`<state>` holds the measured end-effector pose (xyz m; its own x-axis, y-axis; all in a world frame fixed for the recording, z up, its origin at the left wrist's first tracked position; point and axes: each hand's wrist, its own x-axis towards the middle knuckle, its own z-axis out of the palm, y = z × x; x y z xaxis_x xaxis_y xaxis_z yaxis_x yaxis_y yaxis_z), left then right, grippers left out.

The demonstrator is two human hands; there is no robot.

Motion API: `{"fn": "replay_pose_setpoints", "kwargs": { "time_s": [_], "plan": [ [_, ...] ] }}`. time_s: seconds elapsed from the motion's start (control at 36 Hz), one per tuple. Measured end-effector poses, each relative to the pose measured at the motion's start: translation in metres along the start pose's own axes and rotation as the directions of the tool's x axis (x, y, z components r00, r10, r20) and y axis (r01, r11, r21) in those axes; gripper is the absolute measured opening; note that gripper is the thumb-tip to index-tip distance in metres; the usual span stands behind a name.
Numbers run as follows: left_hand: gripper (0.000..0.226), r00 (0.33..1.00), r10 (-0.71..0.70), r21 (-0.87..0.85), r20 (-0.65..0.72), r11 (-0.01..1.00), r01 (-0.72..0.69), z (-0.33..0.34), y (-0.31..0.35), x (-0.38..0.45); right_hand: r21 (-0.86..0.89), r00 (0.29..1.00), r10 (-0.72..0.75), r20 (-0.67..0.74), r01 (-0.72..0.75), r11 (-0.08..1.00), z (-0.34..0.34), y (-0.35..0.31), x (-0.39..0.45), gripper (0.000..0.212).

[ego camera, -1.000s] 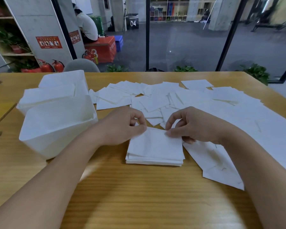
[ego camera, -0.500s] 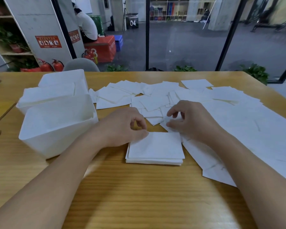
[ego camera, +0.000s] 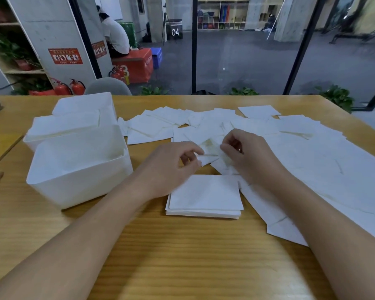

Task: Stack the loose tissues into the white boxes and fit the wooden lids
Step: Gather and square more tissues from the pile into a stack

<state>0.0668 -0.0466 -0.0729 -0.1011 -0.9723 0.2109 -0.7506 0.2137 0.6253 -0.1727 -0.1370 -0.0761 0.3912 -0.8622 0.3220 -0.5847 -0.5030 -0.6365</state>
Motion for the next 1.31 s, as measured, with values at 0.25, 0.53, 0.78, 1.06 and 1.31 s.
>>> {"fn": "replay_pose_setpoints", "kwargs": {
  "time_s": [0.25, 0.53, 0.78, 1.06, 1.31],
  "plan": [
    [0.059, 1.0, -0.002, -0.467, -0.001, 0.884, 0.001, 0.003, 0.009, 0.0, 0.535, 0.997, -0.054, 0.055, 0.016, 0.845, -0.007, -0.022, -0.007, 0.018],
    [0.035, 0.981, 0.007, -0.494, -0.196, 0.863, -0.105, 0.002, 0.007, 0.004, 0.601, 0.977, -0.178, 0.118, 0.072, 0.796, -0.005, -0.028, -0.013, 0.026],
    [0.022, 0.937, 0.07, -0.456, -0.341, 0.86, -0.23, -0.003, 0.005, 0.005, 0.066, 0.971, -0.238, -0.019, 0.239, 0.969, -0.016, -0.022, -0.013, 0.046],
    [0.01, 0.933, 0.017, -0.377, -0.36, 0.912, -0.162, -0.012, 0.005, 0.006, 0.346, 0.998, -0.039, 0.056, 0.017, 0.938, -0.025, -0.015, -0.006, 0.015],
    [0.017, 0.999, -0.049, -0.072, 0.018, 0.996, 0.05, -0.023, -0.003, 0.003, 0.252, 0.893, 0.003, 0.45, -0.13, 0.959, -0.04, -0.012, -0.007, 0.01]
  ]
}}
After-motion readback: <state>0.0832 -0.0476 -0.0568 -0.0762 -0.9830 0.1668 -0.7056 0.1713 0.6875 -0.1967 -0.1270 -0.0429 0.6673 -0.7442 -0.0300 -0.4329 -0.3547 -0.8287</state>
